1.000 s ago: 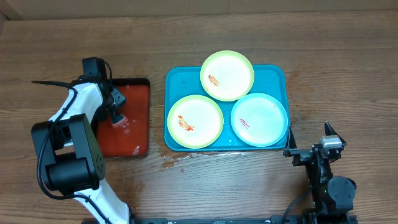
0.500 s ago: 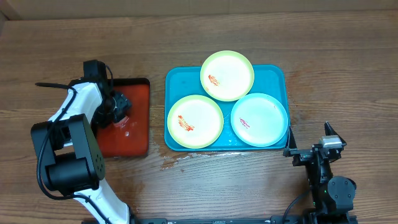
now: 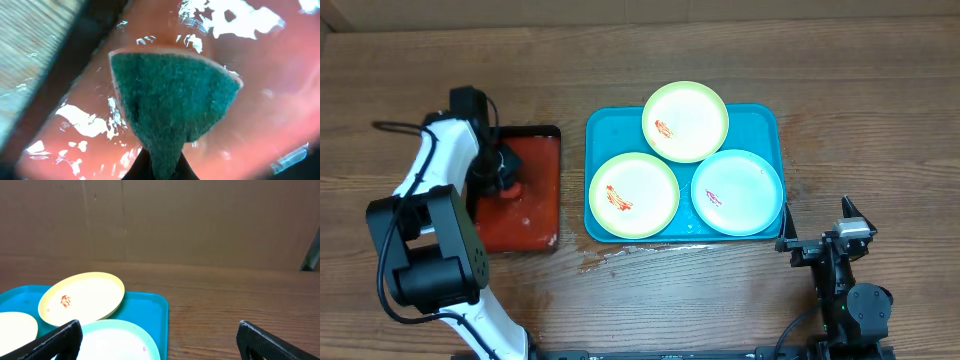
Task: Clean dirty plates on tray and stack at the side
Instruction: 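Grasp the green sponge with the left gripper and lift it, then carry the sponge with the left gripper onto the front-left yellow plate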
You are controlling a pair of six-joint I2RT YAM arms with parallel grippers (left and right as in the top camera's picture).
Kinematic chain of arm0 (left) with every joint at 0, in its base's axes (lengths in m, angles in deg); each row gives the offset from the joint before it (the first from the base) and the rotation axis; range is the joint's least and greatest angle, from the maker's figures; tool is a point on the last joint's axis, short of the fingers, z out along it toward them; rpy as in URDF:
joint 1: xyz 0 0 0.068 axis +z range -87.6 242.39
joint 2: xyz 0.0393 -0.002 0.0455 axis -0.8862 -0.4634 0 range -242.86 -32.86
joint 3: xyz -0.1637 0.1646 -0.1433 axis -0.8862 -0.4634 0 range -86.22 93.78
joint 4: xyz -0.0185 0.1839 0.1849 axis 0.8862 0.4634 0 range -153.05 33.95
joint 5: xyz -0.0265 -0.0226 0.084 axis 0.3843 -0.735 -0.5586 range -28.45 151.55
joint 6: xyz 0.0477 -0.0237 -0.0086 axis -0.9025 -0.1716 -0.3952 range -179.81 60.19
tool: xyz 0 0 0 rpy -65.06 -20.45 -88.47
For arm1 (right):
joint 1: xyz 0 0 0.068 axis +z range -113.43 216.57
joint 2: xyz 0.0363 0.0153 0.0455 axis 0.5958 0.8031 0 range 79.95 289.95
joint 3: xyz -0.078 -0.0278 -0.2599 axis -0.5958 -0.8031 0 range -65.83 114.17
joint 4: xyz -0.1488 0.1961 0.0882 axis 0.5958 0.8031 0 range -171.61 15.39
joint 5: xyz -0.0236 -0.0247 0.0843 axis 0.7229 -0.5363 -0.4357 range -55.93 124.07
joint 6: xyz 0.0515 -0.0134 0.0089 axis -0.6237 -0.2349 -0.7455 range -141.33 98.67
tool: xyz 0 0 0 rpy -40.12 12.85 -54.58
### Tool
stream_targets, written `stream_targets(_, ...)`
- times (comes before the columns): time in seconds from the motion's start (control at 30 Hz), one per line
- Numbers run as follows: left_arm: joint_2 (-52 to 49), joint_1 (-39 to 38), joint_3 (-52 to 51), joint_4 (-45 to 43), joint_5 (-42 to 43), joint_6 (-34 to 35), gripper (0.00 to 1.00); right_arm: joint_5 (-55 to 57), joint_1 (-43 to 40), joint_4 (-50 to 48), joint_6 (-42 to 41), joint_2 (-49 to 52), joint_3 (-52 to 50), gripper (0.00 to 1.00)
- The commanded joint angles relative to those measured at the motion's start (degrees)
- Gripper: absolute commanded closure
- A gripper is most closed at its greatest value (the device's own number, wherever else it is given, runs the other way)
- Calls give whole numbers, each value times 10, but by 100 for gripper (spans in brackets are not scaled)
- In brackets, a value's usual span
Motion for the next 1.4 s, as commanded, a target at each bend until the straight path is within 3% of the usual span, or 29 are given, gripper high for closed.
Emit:
stream_targets(0.0, 23, -5, 91, 65, -3, -33, 96, -3, -4, -3, 2, -6, -6, 0)
stream_targets(0.17, 32, -20, 108, 120, 23, -33, 96, -3, -4, -3, 2, -6, -6, 0)
stream_targets(0.43, 29, -58, -31, 11, 30, -32, 96, -3, -4, -3, 2, -6, -6, 0)
stream_targets(0.7, 84, -65, 89, 126, 70, -73, 96, -3, -4, -3, 2, -6, -6, 0)
stream_targets(0.8, 132, -116, 93, 124, 117, -118, 96, -3, -4, -3, 2, -6, -6, 0)
stream_targets(1.03, 145, -296, 69, 85, 115, -123, 96, -3, -4, -3, 2, -6, -6, 0)
stream_targets(1.2, 111, -400, 4, -38, 86, -98, 96, -3, -4, -3, 2, -6, -6, 0)
stream_targets(1.37, 59, -441, -38, -89, 21, -53, 96, -3, -4, -3, 2, -6, -6, 0)
